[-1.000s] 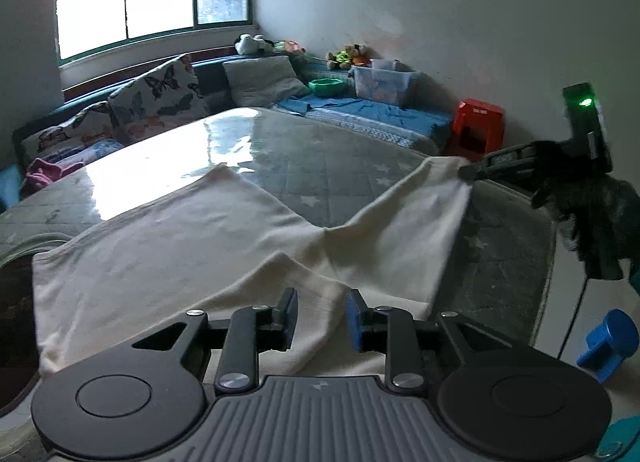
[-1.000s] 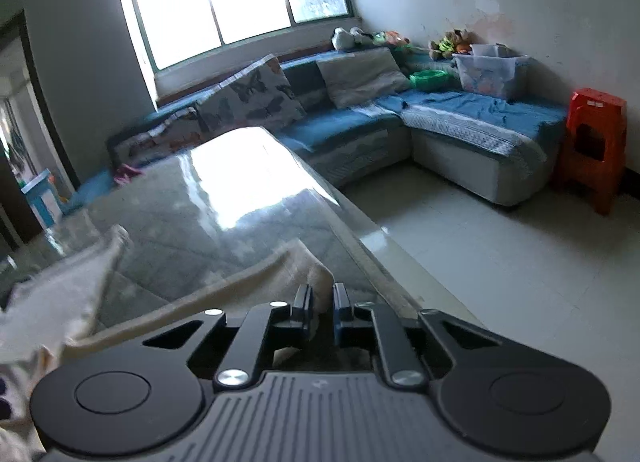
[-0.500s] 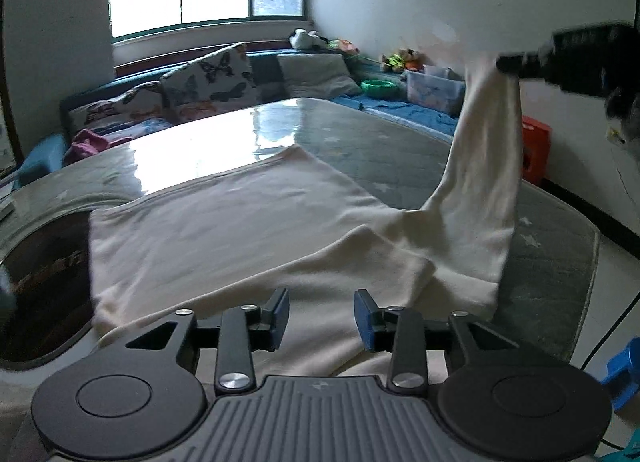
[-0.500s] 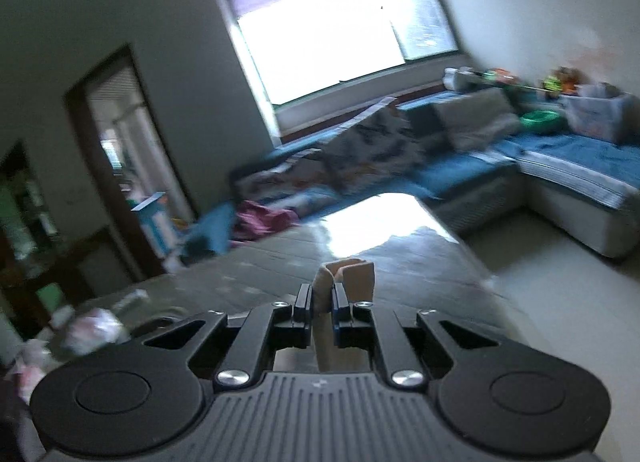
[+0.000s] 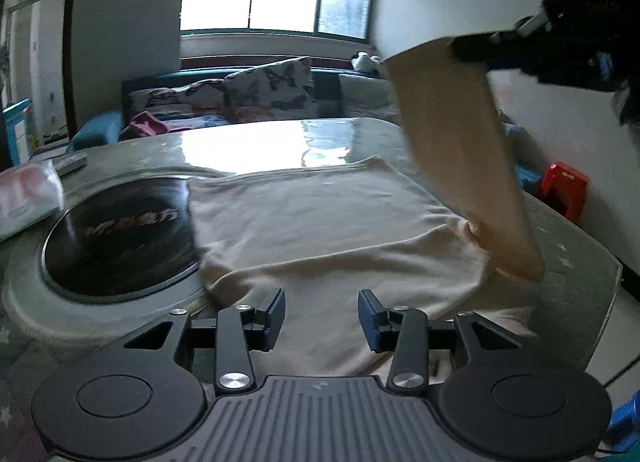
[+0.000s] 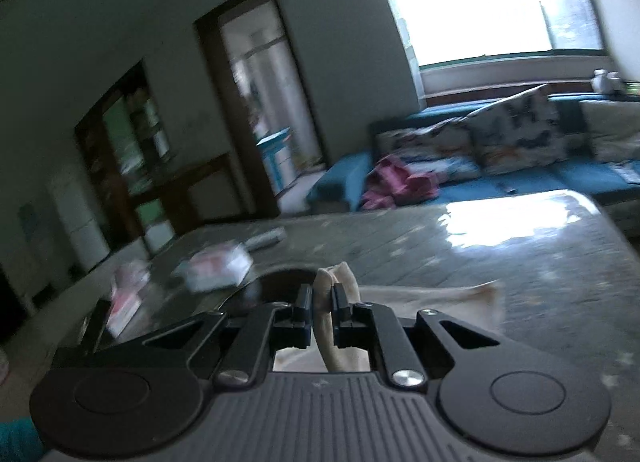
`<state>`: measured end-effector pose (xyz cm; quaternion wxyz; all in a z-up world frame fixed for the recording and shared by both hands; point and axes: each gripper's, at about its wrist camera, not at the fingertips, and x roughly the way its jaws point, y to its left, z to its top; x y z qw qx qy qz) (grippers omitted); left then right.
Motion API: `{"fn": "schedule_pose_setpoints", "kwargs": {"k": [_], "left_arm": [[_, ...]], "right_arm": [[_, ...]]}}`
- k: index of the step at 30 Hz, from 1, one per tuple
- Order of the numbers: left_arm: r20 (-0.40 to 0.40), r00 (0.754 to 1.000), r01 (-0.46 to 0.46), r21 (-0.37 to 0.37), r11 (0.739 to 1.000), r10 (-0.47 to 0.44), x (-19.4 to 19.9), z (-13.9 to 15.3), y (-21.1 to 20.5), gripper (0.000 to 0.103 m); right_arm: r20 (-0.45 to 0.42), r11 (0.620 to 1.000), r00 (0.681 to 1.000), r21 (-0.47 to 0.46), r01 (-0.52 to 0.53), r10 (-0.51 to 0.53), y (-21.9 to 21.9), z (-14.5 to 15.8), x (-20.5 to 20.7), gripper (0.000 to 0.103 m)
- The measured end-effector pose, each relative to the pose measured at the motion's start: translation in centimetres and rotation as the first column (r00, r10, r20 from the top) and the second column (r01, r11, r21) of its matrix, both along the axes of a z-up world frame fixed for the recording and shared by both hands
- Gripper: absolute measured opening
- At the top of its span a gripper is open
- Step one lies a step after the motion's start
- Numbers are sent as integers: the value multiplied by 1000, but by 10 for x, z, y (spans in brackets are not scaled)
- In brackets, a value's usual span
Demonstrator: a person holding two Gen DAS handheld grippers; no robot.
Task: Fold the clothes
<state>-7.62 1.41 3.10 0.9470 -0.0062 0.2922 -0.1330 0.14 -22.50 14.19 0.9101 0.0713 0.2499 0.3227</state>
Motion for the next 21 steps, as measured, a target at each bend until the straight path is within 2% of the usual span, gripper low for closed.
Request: {"fn": "schedule_pose_setpoints", "kwargs": {"k": [6, 13, 15, 19, 20, 21], "left_arm": [[-4, 999, -32, -24, 999, 32, -6, -3, 14, 44], [-12, 999, -51, -33, 998, 51, -10, -6, 18, 47], [-14, 998, -55, -33, 998, 55, -12, -7, 19, 47], [-13, 998, -61, -27, 998, 60, -13, -5, 20, 47], [-12, 998, -62, -25, 998, 62, -13, -5, 20, 47], [-11, 998, -64, -24, 998, 63, -14, -4, 20, 47]], "right_arm": [[-84, 988, 988, -79, -133, 126, 59, -33, -3, 8], [-186, 954, 954, -143, -262, 234, 104, -74, -6, 9], [-216, 946, 941, -135, -294, 261, 107, -79, -7, 11], [-197, 951, 947, -130, -281, 253, 97, -70, -11, 11], [-191, 953, 950, -132, -273, 246, 89, -64, -9, 14], [-185, 955, 956, -149, -258, 229, 82, -61, -9, 21]]}}
